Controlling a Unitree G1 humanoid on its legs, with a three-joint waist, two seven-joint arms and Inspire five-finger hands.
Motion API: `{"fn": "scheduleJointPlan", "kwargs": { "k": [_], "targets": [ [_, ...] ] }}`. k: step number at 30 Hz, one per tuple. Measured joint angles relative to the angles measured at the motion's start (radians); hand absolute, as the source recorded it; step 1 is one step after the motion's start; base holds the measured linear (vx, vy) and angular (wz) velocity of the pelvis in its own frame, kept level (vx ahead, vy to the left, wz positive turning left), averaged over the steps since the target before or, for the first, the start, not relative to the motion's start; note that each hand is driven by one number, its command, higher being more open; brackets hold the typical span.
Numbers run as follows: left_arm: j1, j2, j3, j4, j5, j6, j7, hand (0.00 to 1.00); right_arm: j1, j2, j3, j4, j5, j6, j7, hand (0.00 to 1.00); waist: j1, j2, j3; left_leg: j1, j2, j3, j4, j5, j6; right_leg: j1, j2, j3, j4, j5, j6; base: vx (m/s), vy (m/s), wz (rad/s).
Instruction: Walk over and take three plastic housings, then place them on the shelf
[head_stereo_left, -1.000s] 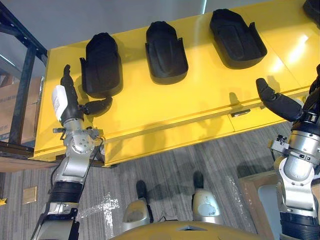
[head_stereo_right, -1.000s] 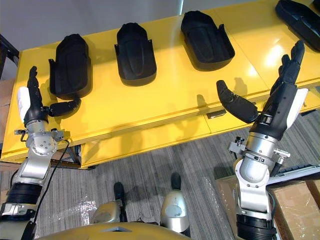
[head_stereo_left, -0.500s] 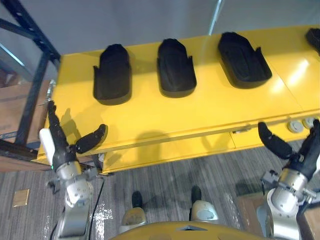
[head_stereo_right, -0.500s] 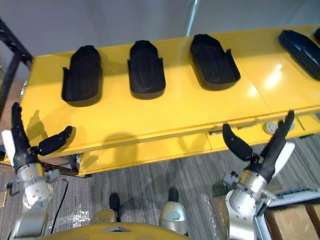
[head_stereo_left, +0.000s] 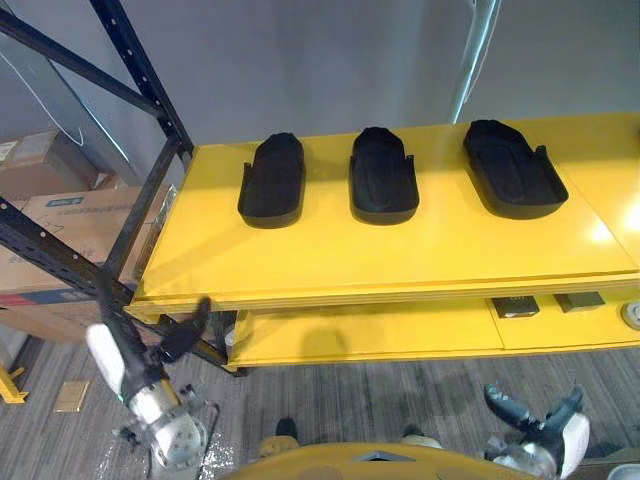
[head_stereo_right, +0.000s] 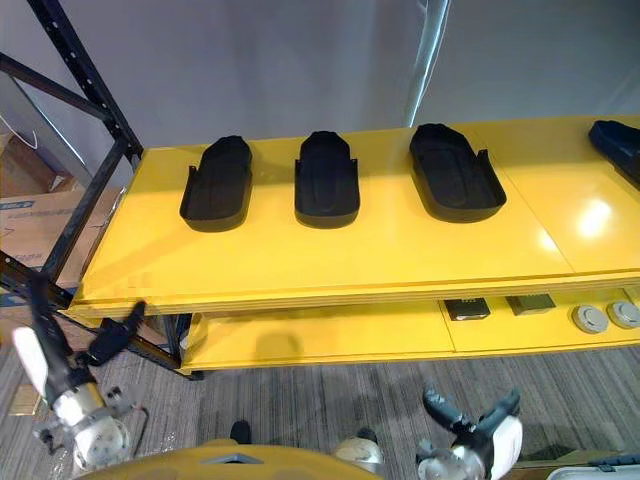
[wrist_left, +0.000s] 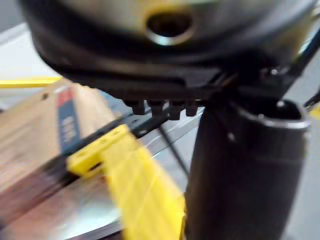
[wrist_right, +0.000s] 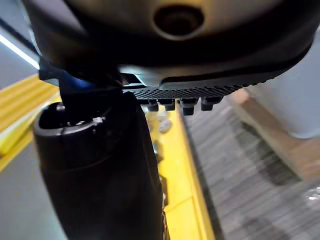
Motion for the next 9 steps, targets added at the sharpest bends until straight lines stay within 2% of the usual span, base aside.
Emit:
{"fn": "scheduleJointPlan", "kwargs": {
  "k": [3, 6, 9],
  "targets": [
    [-0.001, 0.000, -0.008, 0.174, -0.024, 0.002, 0.007, 1.00, -0.003, 0.034, -0.021, 0.121, 0.067, -0.001, 0.034, 1.00, 0.004, -0.033, -0.014, 0.012, -0.002, -0.007, -0.001, -0.001, 0.000, 0.018, -0.002, -0.007, -0.001, -0.005, 0.003, 0.01, -0.001, 0.05],
    [-0.012, -0.005, 0.005, 0.321, -0.111, 0.010, 0.014, 1.00, -0.006, 0.057, -0.043, 0.197, 0.154, 0.004, 0.081, 1.00, 0.008, -0.052, -0.022, 0.022, -0.003, -0.007, -0.001, -0.003, -0.001, 0.030, -0.003, -0.008, -0.003, -0.005, 0.003, 0.00, 0.000, 0.00],
    [-0.043, -0.028, 0.063, 0.459, -0.166, 0.016, -0.003, 1.00, -0.024, 0.064, -0.082, 0.277, 0.256, 0.027, 0.138, 1.00, 0.013, -0.056, -0.024, 0.035, -0.003, -0.006, -0.001, -0.011, 0.001, 0.042, -0.002, -0.005, -0.004, -0.005, 0.003, -0.01, 0.002, -0.01]
  ]
}}
